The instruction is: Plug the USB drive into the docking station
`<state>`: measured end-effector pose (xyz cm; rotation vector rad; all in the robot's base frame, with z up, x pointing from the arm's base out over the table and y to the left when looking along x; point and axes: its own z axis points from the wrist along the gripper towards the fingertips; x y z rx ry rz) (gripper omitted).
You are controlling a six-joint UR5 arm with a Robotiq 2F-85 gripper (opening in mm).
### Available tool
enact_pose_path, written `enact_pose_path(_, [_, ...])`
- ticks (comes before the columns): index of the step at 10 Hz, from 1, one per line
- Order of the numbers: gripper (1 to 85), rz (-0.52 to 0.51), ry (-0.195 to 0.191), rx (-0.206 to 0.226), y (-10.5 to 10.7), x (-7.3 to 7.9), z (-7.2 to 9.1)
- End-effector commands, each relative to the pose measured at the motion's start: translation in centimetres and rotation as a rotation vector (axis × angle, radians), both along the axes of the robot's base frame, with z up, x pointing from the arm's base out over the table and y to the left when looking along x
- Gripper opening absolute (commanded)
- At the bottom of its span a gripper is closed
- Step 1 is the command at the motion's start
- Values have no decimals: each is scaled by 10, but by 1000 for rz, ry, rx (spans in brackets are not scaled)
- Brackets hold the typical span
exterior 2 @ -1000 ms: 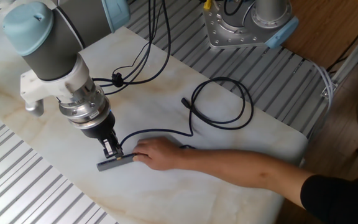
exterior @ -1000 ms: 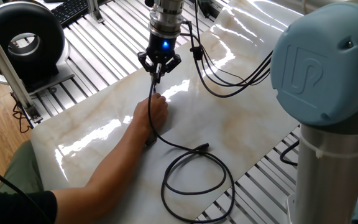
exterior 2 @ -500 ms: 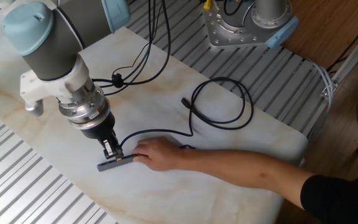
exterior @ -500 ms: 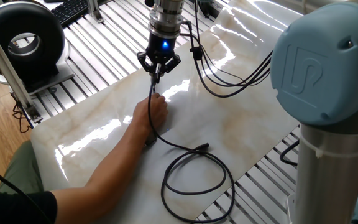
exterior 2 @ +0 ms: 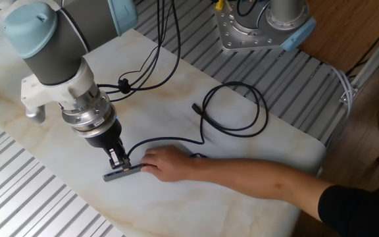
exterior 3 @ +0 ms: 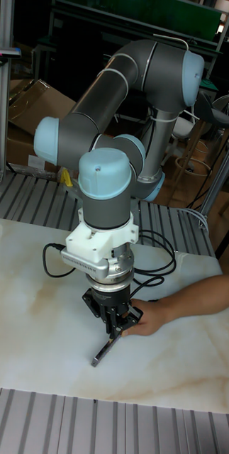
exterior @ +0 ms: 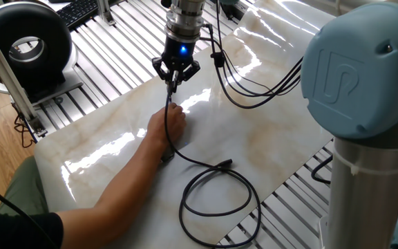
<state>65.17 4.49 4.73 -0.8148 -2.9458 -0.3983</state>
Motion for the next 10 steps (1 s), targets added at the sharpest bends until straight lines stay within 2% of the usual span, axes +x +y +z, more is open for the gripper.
enact_pose_path(1, [13,-9,-11,9,-1,4,1])
enact_pose_path(2, [13,-6,0,6,-1,1,1])
enact_pose_path(6, [13,-7,-3,-22,-14,1,-5])
enact_pose_path(8, [13,-7,-5,-49,-23,0,-6])
enact_pose_path(9, [13,-7,-6,-52,-21,1,-4])
enact_pose_path(10, [13,-6,-2,-74,-21,2,-3])
